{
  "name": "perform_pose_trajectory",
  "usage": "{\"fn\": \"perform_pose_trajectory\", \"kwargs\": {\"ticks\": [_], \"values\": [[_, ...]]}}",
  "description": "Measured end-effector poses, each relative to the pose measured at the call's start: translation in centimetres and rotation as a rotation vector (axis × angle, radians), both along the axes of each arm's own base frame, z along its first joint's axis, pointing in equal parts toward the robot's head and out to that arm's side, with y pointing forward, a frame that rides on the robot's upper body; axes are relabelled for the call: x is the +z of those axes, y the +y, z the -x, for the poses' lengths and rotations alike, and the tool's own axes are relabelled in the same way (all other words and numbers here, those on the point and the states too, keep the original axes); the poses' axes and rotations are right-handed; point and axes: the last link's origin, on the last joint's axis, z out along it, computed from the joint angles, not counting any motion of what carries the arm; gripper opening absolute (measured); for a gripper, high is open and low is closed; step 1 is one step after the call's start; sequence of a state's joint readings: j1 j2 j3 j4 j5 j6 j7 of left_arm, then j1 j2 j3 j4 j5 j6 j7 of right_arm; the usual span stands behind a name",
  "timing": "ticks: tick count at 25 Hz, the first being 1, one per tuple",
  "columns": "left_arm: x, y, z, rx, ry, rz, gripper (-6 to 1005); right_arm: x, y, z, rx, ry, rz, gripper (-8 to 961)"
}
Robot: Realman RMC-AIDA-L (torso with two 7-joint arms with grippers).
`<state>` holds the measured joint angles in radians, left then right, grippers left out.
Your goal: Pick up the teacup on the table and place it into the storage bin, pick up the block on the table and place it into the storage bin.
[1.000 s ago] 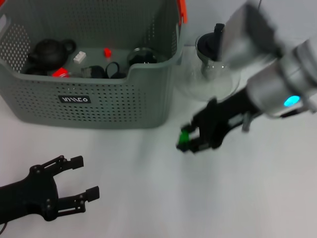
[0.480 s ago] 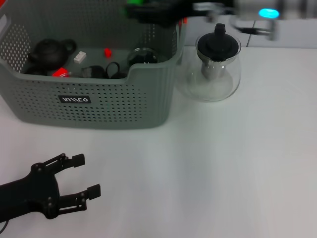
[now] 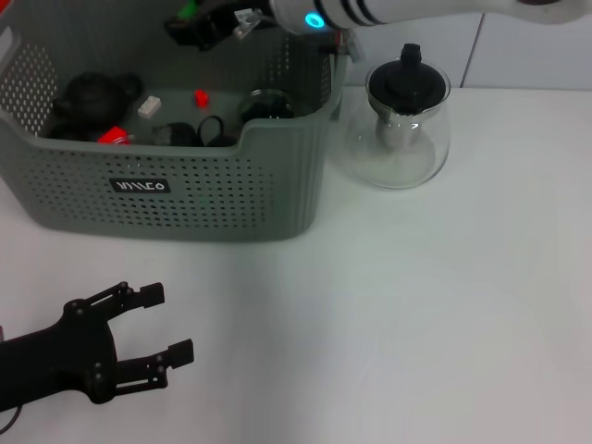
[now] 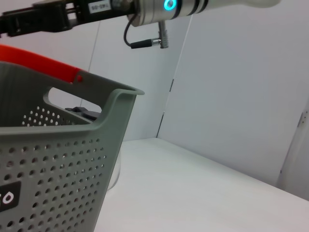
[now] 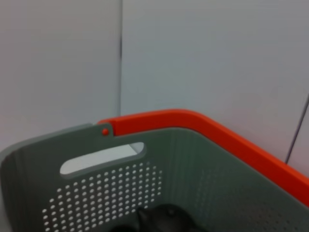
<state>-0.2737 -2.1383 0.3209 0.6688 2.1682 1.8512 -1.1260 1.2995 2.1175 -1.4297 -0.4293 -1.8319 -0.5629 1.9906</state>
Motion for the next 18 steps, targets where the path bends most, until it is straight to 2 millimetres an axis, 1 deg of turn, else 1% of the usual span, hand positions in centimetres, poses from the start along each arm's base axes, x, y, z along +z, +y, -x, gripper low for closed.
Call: {"fn": "perform_pose_trajectory", "kwargs": {"ticks": [4,7,9,11,13,14,15,16,18], "values": [[0.0,0.1,-0.1,0.0,-0.002,0.001,918,-0.2,-0.3,0.2,0.009,-0.009,0.022,537],[0.1,0.1,-0.1,0.001,-0.001,0.001,918,0.5,-0.4,0.0,0.017,0.023,0.024,546],[0.1,0.2,-0.1,0.001,-0.002,0.001,918,2.1,-0.6,0.0,0.032,0.106,-0.002,552],[0.1,0.2,-0.1,-0.001,-0.003,0.002,918,4.1,-1.4,-0.5,0.051,0.206,-0.024,631],[0.1,0.1,-0.1,0.001,-0.003,0.002,918,6.7,-3.1,-1.9,0.099,0.323,-0.038,710],[0.1,0.1,0.0,0.002,-0.002,0.002,918,8.0,-4.3,-3.0,0.132,0.374,-0.045,750],[0.1,0.1,0.0,0.005,-0.001,0.001,918,8.8,-5.4,-4.2,0.161,0.412,-0.039,789],[0.1,0.0,0.1,0.006,0.0,0.002,918,9.8,-6.8,-5.5,0.208,0.452,-0.032,804],[0.2,0.0,0.2,0.008,0.005,0.002,917,11.1,-10.1,-9.1,0.317,0.491,0.0,834]]}}
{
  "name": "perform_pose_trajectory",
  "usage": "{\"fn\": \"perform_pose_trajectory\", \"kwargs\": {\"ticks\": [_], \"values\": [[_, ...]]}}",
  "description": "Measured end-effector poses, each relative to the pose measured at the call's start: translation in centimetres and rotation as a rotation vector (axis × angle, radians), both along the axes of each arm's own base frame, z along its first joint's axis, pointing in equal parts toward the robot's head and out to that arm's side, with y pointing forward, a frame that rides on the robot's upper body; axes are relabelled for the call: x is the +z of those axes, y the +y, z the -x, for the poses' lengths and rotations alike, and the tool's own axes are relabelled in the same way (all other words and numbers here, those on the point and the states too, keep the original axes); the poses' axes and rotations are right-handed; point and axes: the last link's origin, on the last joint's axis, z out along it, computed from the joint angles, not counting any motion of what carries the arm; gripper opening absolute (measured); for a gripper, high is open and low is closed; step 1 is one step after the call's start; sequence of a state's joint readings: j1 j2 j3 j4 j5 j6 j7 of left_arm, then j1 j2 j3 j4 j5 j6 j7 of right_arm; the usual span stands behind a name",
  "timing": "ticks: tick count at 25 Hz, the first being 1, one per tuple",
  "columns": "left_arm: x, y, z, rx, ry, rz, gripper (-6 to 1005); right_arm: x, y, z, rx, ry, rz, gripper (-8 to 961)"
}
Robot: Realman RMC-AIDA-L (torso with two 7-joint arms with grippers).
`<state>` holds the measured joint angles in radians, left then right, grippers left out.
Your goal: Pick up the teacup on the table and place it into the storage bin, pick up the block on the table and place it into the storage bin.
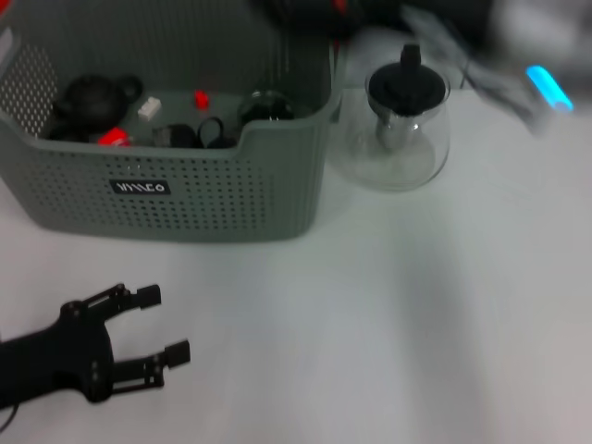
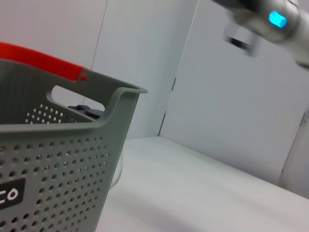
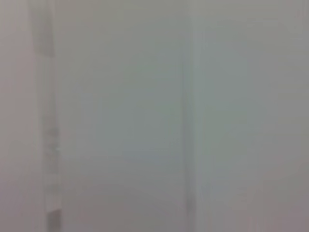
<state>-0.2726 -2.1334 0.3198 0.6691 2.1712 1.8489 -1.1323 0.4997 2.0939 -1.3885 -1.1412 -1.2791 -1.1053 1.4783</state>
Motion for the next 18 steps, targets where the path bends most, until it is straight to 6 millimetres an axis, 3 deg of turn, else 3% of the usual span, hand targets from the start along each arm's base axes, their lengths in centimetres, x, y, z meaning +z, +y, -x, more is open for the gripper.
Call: {"fn": "perform_pose_trajectory", "kwargs": {"ticks": [2,5,9,17,18], "values": [[0.1,0.0,0.1,-0.001,0.006,-0.001,917,0.8,-3.5,-4.0,0.091,0.003,0.012,863],[0.5,0.0,0.2,-0.009,0.016,-0.005,917,1.4,-7.4,-9.1,0.087,-0.042,0.037,908],[0.9,0.2,0.1,-0.041,0.035,0.01,917,0.8,-10.2,-14.2,-0.038,-0.102,0.077,934],[-0.8,0.8,-1.8,-0.191,0.075,0.143,917,-5.4,-12.2,-17.2,-0.009,-0.111,0.228,919],[-1.0,0.8,-1.9,-0.2,0.078,0.154,917,-5.4,-12.2,-17.2,-0.009,-0.111,0.228,918]]}}
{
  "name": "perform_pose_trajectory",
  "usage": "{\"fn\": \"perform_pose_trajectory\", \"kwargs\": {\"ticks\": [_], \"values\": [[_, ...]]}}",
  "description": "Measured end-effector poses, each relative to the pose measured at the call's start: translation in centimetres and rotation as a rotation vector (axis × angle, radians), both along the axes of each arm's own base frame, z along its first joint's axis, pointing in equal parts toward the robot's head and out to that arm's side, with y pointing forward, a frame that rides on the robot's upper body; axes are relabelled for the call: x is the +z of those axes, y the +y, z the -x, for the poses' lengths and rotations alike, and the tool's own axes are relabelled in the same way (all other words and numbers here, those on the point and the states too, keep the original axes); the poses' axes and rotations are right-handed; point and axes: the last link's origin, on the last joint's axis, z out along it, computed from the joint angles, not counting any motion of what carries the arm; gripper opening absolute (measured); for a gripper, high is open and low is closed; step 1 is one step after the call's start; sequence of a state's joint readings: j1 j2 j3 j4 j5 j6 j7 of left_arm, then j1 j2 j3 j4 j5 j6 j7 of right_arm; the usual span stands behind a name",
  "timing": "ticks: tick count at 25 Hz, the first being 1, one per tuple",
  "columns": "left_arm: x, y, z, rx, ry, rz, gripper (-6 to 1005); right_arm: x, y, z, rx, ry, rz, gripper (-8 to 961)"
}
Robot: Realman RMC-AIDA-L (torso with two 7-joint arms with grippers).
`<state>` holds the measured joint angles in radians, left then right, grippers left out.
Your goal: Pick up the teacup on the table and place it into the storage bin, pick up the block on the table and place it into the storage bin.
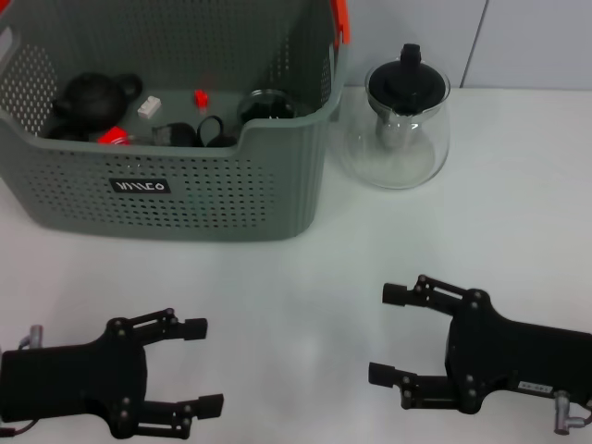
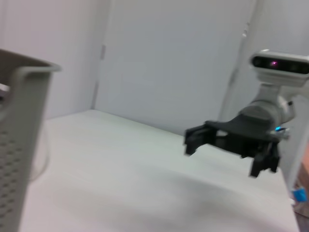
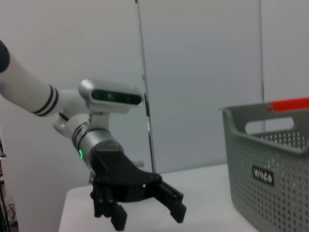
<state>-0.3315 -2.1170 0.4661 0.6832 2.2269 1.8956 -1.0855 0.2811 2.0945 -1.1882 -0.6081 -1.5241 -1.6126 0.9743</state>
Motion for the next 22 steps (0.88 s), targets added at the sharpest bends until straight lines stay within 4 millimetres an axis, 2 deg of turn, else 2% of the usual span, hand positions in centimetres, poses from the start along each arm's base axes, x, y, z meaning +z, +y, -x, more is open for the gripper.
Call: {"fn": "perform_pose_trajectory", "kwargs": {"ticks": [7,13,22], "values": [[-0.8,0.2,-0.6,-0.021,-0.015,0.03,917,-0.9,-0.2,-0.6,-0.033,-0.003,0.018,911],[-2.6,0.2,-1.9,-0.064,-0.028,0.086,917,-1.7,0.1,-0.5,-0.038,-0.025,0.036,911],[-2.3,0.5,-1.8,-0.055,-0.032,0.062,917,-1.6,0.0,-0.8,-0.053,-0.029,0.031,912]]}}
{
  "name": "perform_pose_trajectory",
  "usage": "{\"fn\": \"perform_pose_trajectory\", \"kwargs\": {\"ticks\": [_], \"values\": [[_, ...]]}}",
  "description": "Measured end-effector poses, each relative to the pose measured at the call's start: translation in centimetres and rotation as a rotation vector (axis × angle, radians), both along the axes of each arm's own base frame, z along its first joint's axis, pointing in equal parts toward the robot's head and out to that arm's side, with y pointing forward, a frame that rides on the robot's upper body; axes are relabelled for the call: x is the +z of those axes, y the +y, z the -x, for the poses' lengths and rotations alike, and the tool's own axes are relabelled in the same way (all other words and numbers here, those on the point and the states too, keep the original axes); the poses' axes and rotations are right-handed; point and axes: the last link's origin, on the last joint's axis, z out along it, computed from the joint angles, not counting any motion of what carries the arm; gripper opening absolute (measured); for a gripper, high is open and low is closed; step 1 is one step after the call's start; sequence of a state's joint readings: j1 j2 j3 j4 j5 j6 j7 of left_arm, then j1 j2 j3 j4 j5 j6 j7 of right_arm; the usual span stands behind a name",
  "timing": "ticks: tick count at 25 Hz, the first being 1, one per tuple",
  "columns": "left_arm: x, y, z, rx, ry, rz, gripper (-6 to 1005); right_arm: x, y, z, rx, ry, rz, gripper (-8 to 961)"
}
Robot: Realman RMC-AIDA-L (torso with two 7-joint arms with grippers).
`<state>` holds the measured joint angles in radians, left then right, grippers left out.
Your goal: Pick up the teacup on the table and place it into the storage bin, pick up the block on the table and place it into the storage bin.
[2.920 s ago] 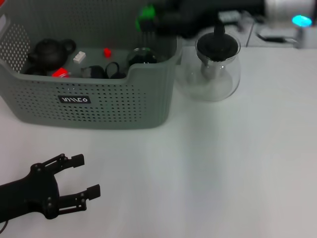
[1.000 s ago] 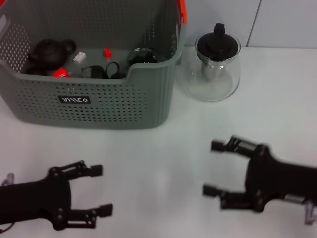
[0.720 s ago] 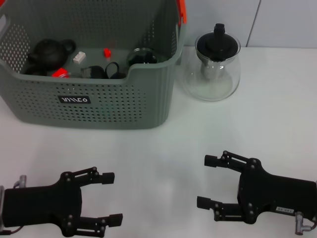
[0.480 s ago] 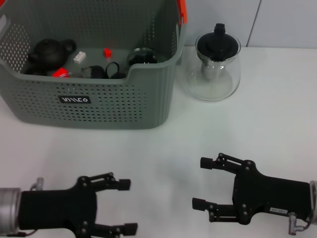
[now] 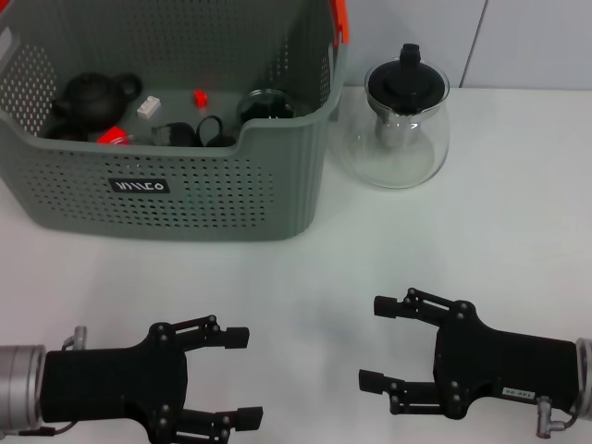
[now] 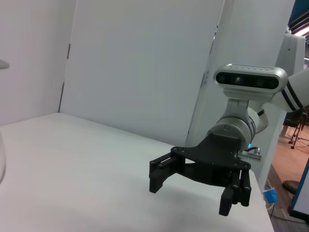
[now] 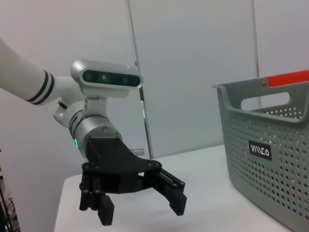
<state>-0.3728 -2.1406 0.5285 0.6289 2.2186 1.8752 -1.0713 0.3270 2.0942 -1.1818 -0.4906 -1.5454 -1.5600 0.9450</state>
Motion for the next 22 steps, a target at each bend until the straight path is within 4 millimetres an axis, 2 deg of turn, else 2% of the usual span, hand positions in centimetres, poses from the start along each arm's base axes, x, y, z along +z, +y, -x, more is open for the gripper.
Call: {"fn": "perform_pose_trajectory", "kwargs": {"ticks": [22], "values": [[-0.07,0.06,0.11,0.005,0.006,-0.006,917,-0.15,0.01,-0.11,-0.01,-0.008,0.006,911]]}}
